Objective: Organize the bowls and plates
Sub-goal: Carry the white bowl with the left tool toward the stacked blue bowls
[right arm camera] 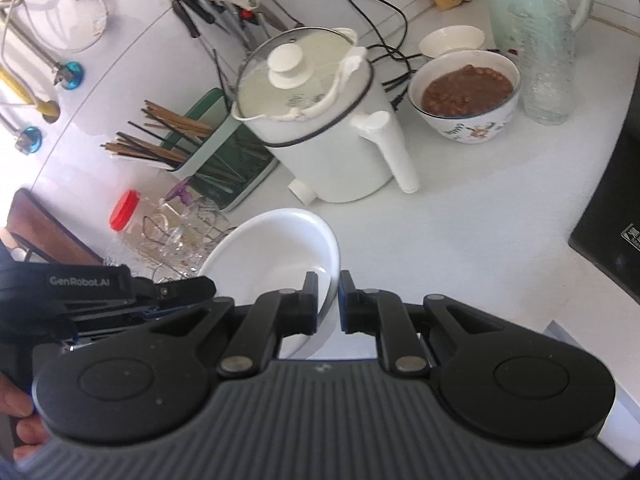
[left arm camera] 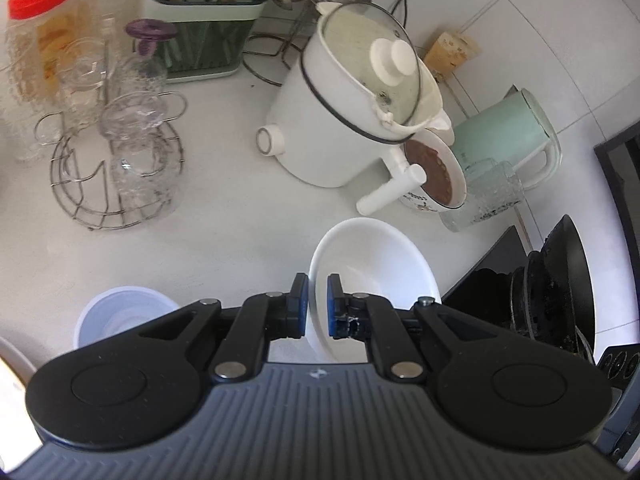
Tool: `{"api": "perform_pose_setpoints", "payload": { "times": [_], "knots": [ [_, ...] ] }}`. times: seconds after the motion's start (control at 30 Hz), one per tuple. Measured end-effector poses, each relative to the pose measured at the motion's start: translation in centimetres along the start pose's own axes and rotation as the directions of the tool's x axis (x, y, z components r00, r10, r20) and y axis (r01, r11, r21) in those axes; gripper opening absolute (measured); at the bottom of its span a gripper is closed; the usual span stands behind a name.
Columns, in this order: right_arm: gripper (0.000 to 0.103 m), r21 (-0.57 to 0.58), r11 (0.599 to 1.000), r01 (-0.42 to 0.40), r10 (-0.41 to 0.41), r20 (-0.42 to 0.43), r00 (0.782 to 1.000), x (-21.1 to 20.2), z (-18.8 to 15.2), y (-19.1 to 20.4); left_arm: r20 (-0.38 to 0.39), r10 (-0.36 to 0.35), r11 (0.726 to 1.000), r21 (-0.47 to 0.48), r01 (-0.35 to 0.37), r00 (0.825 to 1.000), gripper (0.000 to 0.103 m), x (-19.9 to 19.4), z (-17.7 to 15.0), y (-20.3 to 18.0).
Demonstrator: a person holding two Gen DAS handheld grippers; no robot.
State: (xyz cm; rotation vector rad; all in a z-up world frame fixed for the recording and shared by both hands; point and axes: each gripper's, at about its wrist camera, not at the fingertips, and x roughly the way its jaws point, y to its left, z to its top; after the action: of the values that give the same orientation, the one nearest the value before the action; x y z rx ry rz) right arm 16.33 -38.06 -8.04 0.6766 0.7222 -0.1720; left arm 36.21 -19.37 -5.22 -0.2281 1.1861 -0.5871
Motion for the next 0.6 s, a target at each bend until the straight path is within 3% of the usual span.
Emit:
{"api": "perform_pose_setpoints", "payload": {
  "times": [0.37, 0.6],
  "knots": [
    [0.013, -0.079, 0.996, -0.049, 0.046, -0.041, 0.998, 1.3, -0.6, 3.4, 0.067, 0.023, 0.997, -0.07, -0.018, 0.998, 0.009, -3.1, -0.8, 3.8],
    [0.013, -0.158, 0.983, -0.098, 0.081, -0.11, 0.991, 2.7, -1.0, 5.9, 0.106, 0.068, 0.988, -0.146, -0.052, 0.992, 0.009, -4.8, -2.1, 6.8]
  ]
}}
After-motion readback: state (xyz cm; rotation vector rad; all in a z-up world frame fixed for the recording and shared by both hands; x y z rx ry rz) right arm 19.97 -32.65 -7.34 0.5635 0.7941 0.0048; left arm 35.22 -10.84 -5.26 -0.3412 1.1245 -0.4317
